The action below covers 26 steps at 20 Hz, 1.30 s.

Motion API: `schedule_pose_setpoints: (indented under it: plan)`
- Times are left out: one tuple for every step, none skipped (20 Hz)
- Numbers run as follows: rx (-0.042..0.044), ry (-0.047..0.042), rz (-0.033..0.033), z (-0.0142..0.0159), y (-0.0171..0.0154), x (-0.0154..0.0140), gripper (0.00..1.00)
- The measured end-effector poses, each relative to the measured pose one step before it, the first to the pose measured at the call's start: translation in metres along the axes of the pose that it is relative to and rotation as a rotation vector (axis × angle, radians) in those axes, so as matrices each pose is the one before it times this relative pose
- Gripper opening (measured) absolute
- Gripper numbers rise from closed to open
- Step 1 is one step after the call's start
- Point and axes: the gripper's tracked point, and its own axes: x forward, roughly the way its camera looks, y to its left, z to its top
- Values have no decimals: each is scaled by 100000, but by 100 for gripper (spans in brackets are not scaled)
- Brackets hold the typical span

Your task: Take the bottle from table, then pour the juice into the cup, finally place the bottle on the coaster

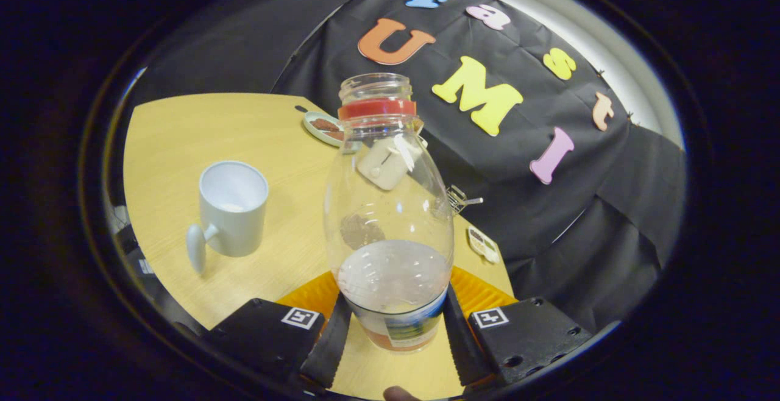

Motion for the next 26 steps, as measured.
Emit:
schedule_pose_setpoints:
  plan:
    - [-3454, -250, -1588, 310, -351, 9, 77]
    - [-3273, -59, -1371, 171, -241, 134, 77]
    - [-2876, -216, -1360, 266, -303, 136, 77]
    - [-2552, 11, -1420, 116, -423, 18, 77]
    - [-2619, -229, -1568, 143, -372, 58, 77]
    - [-2268, -147, -2562, -61, -450, -70, 77]
    - [-2528, -82, -2197, 32, -364, -74, 77]
    - [-2968, -8, -1469, -54, -50, 131, 77]
    - [-3003, -91, -1472, 70, -150, 30, 77]
    - [-3421, -63, -885, 235, -58, 85, 77]
    - [-3125, -101, -847, 181, -21, 114, 77]
    - [-3103, 254, -575, -7, 100, 147, 77]
    - [-3468, -390, -981, 61, -20, 134, 77]
    - [-3472, 266, -1360, 100, -240, 147, 77]
    - [-3379, -367, -1550, 87, -290, -83, 77]
    - [-2985, -427, -1423, 308, -446, 221, 77]
    - [-2941, -464, -1260, 243, -351, 206, 77]
    - [-2956, -596, -1041, 231, -311, 180, 77]
    - [-3460, -433, -1407, 170, -239, -50, 77]
    - [-4015, -278, -1557, 213, -334, 2, 76]
    - [-4221, -551, -972, 258, -155, -10, 76]
    - [-3303, -424, -928, 68, -215, -151, 77]
    - [-2416, -354, -557, 148, -77, -77, 77]
    - [-1519, -260, -150, 34, 36, -115, 77]
    - [-1513, -136, 41, -152, 180, -191, 77]
    - [-1522, -142, -543, 190, -118, 66, 76]
